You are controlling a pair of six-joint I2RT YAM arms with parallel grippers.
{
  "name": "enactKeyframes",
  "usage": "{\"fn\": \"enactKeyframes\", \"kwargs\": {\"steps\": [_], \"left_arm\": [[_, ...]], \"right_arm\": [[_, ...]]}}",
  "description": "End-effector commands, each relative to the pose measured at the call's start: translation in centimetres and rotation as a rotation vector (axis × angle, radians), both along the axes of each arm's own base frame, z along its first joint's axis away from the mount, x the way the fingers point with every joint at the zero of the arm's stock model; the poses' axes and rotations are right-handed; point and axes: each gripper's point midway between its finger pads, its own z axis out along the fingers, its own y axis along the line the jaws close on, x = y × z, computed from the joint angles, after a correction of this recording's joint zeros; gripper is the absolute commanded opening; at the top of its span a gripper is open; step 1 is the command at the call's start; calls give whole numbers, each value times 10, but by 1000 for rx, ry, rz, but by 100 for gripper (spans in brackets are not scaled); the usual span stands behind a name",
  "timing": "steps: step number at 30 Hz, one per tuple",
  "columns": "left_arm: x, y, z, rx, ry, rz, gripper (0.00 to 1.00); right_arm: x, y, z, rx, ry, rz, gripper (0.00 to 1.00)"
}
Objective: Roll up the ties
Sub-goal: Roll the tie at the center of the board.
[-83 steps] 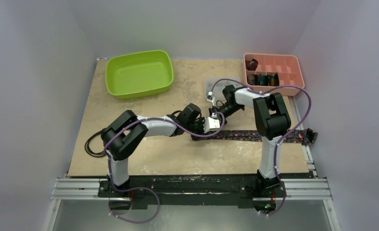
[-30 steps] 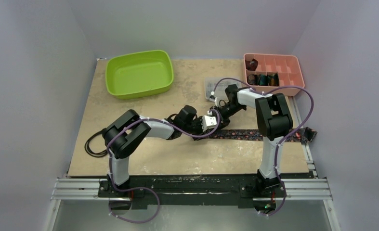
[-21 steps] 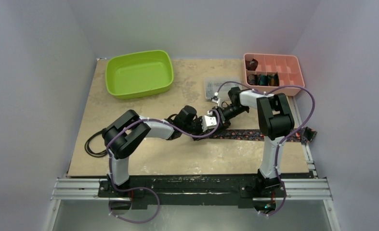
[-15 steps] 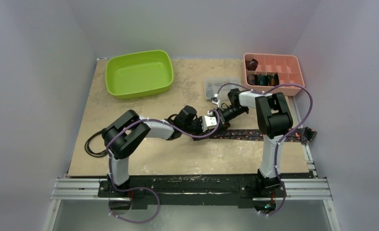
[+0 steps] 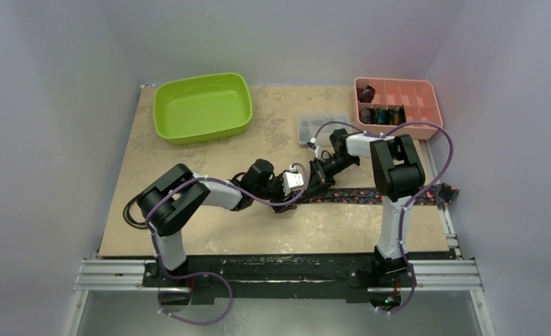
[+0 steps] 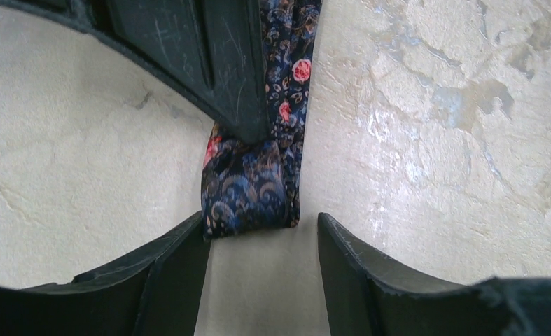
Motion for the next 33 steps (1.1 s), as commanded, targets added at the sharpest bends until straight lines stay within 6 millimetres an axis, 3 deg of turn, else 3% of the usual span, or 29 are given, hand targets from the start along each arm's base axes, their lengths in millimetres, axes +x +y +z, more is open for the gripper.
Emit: {"fn": "enactKeyframes", "kwargs": {"steps": [1,9,15,21,26,33], "left_arm": [[-17,21,-16,4,96,16,56],[-7,-1,-6,-69,70,-6,50],[-6,-19,25,-135,56,-23,39],[-9,-45,41,-164,54,-27,37],[-2,-59,32,-150,62,-4,39],[-10,-46,-14,-64,100,1,45]], "right_arm": [[8,-21,-27,-145,-112,34,0],[3,-26,-40,-200,-137,56,0],[-2,-24,-40,-204,-154,69,0],[-4,-20,-38,-189,-160,71,0],[-4,-18,-37,-176,-166,69,0],[-4,-17,-33,-172,-173,64,0]]}}
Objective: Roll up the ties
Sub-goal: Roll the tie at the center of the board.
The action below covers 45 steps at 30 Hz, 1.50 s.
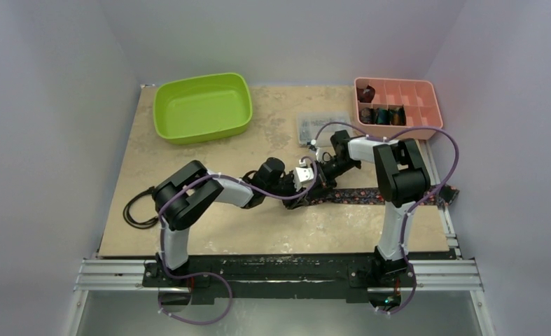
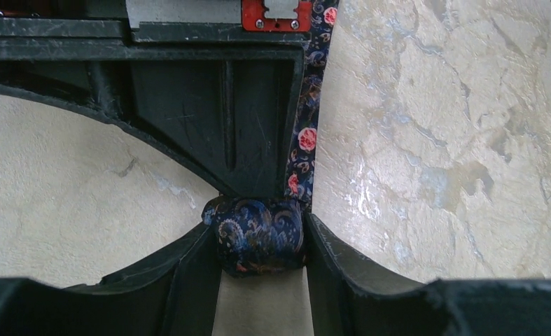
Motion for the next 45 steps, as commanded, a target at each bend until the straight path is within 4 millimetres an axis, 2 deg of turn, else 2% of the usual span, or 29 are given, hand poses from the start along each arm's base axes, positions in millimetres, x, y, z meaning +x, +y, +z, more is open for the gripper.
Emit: {"fn": "enactKeyframes", "kwargs": {"steps": [1,4,7,10,15,16,17,19,21,22,24,27,34,39,42,45], "left_arm": [[-12,-4,-22,14,9,-21,45],[-16,0,-27,10,18,-15,45],[-13,3,-27,26,-3,-16,35],[-5,17,-30,116,-97,-36,24],[-5,44,-36,277,-198,-119,22],[-7,49,-39,303,-192,-125,22],[-7,52,-40,321,-181,-120,22],[-7,58,-42,358,-142,-104,21],[-9,63,-45,382,-104,-89,21],[-10,65,-47,394,-92,-85,21],[-12,68,-51,417,-71,-83,21],[-14,72,-56,447,-53,-87,20],[-15,76,-63,493,-31,-98,21],[-13,75,-62,502,-23,-92,23],[-14,76,-63,506,-21,-93,23],[-13,77,-64,512,-21,-88,23]], "right_arm": [[6,-13,-30,-132,-109,44,0],[5,-12,-30,-131,-103,38,0],[3,-8,-27,-109,-101,41,0],[4,6,-19,-64,-113,50,0],[9,31,-11,12,-98,78,0],[9,34,-8,26,-92,82,2],[9,34,-4,33,-87,84,10],[13,30,9,43,-102,81,19],[15,19,21,51,-92,52,30],[15,12,27,55,-82,39,33],[12,4,36,66,-72,36,35],[5,3,48,96,-69,43,35],[9,22,61,202,-32,-18,39],[7,36,50,196,-7,-9,41],[9,36,37,156,-6,-10,39],[11,33,27,124,-8,-4,29]]}}
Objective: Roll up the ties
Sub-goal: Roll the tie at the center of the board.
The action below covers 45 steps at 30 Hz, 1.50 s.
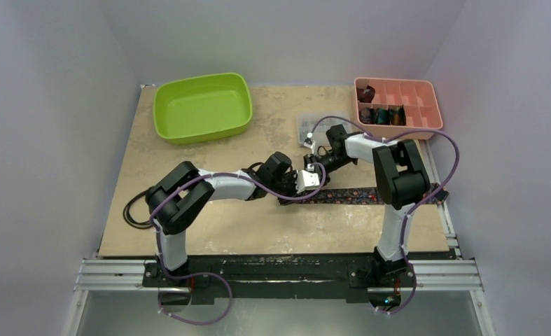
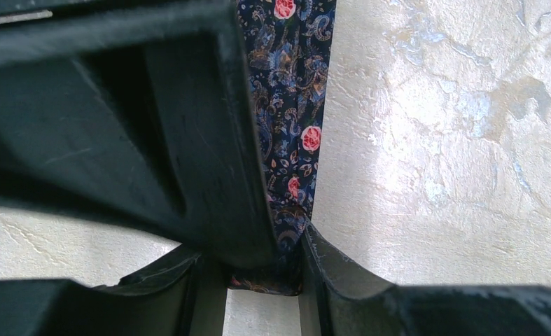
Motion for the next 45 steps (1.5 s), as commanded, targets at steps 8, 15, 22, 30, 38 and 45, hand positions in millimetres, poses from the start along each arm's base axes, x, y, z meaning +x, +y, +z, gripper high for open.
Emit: {"fn": "enactKeyframes", "kwargs": {"steps": [8,15,22,30,38,45], "left_arm": [[-21,49,-58,235,110,52,32],[-13,29,-33,24,121,54,54],[-20,10,-11,-178,102,-10,56],[-25,2,14,-294,88,-33,65],[1,-20,8,-324,156,110,62],[-1,-22,-5,-295,72,20,45]], "right_arm": [[-5,-20,-31,-122,2,19,0],[-4,-47,-64,-280,-29,36,0],[1,-65,-78,-396,-62,47,0],[4,-78,-82,-473,-84,79,0],[5,-53,-78,-414,-84,57,0],[7,-39,-83,-393,-87,67,0]]}}
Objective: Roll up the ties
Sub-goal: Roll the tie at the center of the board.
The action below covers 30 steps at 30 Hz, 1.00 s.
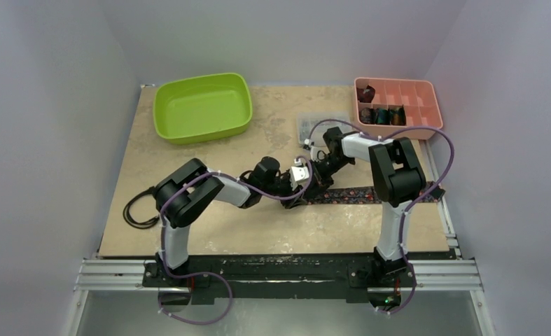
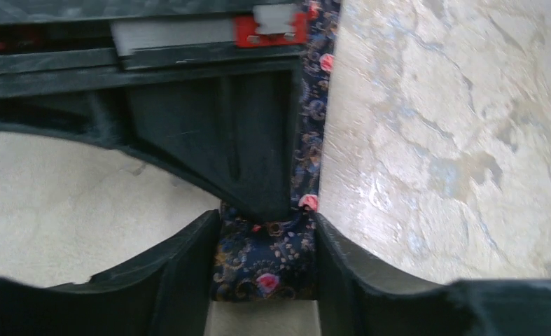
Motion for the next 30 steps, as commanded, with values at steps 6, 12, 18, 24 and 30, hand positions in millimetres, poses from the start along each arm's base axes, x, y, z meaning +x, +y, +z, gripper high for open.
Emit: {"fn": "enactKeyframes", "kwargs": {"steps": [6,12,18,24,30], "left_arm": [[-12,32,-19,159,-69,-44,30],[-20,58,-34,307,-46,-50,32],[-21,61,-41,354,-26,-73,32],[-19,58,-42,363,-9,-75,34],[-19,57,-42,371,-4,-77,35]], "right_arm": [[27,13,-22,-44,-126,14,0],[37,28,23,80,-174,7,27],[26,28,59,210,-135,-13,40],[6,50,59,273,-75,10,46],[2,51,34,222,-5,2,38]]}}
